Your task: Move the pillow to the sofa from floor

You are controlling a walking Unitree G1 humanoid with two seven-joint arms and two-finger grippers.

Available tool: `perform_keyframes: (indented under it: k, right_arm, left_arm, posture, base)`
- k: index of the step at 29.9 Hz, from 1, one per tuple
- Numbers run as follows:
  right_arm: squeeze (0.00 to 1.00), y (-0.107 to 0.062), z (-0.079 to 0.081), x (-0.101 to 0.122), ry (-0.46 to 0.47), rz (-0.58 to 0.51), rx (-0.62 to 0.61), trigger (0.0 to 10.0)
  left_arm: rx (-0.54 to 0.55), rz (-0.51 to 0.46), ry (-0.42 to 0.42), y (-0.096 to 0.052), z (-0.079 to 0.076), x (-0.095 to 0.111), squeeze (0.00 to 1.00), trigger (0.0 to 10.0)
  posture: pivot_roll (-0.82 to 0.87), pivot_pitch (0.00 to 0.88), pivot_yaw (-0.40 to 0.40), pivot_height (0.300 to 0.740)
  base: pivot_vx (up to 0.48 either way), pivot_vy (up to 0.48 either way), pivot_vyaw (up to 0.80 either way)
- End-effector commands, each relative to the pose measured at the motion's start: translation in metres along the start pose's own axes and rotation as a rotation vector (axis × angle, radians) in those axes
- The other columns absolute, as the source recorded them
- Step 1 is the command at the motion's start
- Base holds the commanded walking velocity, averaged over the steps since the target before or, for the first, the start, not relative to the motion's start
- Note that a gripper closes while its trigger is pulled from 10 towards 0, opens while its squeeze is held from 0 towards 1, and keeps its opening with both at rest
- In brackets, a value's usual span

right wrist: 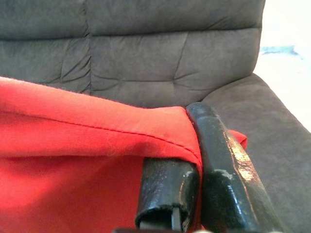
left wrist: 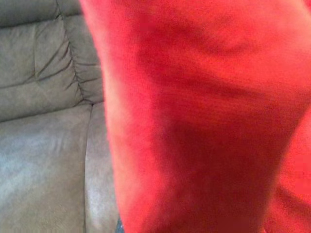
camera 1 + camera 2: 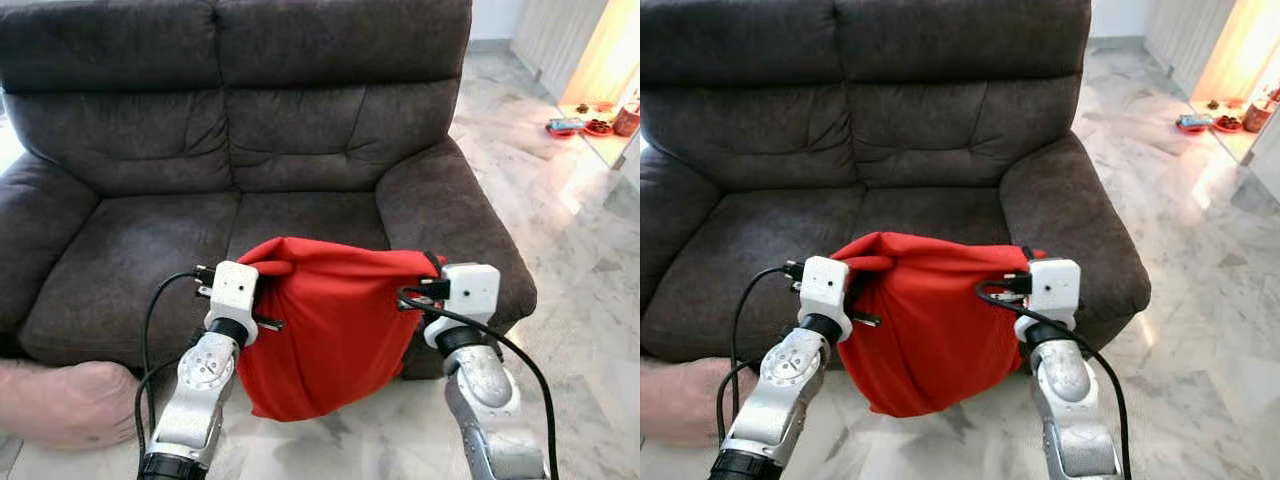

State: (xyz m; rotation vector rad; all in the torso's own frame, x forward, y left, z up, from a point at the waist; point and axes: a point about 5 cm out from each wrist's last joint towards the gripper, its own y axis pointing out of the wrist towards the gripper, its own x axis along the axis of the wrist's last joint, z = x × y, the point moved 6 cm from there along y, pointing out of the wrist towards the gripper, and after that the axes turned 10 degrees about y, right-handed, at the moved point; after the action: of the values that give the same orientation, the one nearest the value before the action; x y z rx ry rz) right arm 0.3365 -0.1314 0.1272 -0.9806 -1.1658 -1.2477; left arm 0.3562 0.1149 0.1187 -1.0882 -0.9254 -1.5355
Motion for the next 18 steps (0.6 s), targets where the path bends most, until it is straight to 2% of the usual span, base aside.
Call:
perform_keyframes:
  k: [1, 18]
  right_arm:
    - [0.0, 0.0034, 0.007, 0.0232, 0.007, -0.086, 0.024, 10.0]
    - [0.0, 0.0032, 0.0066, 0.0241, 0.018, -0.092, 0.018, 10.0]
  left_arm:
    - [0.035, -0.065, 0.006, 0.0025, 0.011, 0.0177, 0.0, 10.0]
    - [0.03, -0.067, 0.006, 0.0032, 0.0111, 0.0177, 0.0, 10.0]
  posture:
    - [-0.14, 0.093, 0.033, 0.739]
    - [-0.14, 0.094, 0.038, 0.739]
  base:
    - [0.0, -0.262, 0.0]
    - [0.0, -0.264, 0.0]
